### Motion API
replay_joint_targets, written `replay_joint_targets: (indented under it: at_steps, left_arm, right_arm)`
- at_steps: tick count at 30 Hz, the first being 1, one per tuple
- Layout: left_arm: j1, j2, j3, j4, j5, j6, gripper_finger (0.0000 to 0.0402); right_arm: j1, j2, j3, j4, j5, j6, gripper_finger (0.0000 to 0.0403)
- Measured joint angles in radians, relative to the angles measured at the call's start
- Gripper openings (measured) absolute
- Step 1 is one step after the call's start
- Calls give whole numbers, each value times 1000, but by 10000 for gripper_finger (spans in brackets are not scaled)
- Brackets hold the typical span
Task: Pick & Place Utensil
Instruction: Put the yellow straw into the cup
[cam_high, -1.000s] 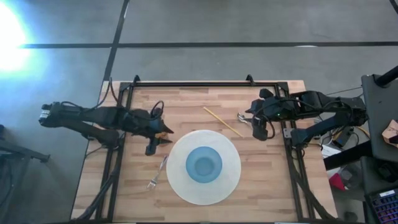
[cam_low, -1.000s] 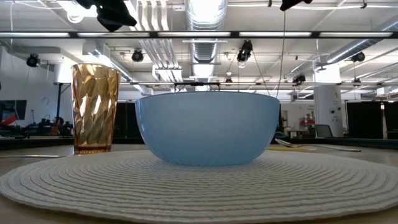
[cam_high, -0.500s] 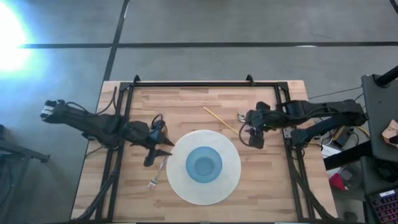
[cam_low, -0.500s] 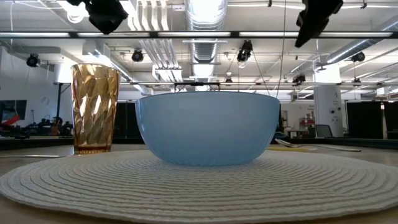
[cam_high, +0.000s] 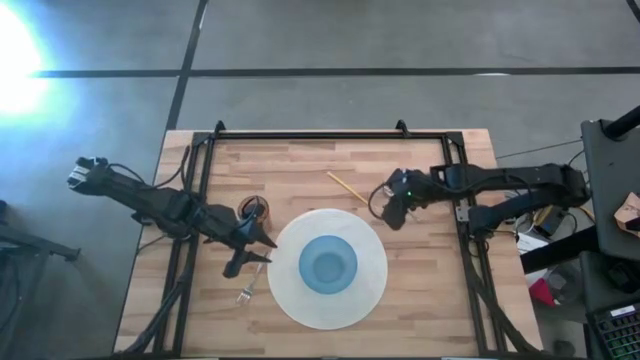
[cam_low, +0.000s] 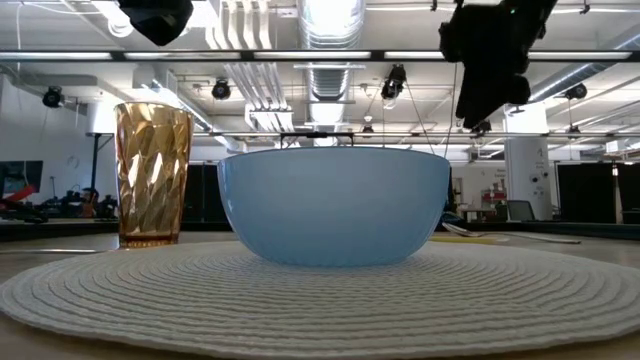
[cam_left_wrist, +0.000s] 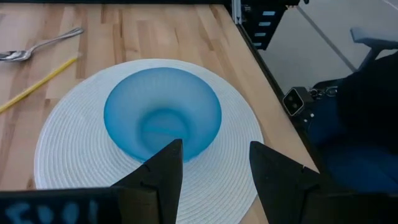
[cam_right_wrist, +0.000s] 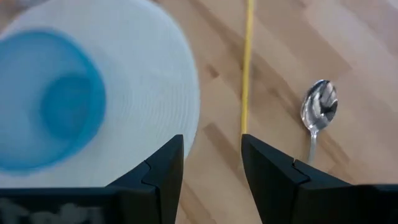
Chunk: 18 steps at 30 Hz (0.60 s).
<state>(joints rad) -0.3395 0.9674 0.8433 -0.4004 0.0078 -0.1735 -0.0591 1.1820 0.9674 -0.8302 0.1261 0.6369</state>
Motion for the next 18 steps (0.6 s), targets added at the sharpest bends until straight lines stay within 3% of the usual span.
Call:
replay_joint_targets:
  at_steps: [6,11,18]
  left_arm:
    - [0,4,0,1,0,10,177]
    - [0,5,0,1,0,13,177]
    - [0,5,5,2,-1,11,177]
  right_arm:
    - [-91,0,1,18,2,-16,171]
    - [-153,13,85,16,0,-128,178]
    - [-176,157,228,-130,-7,-247,185]
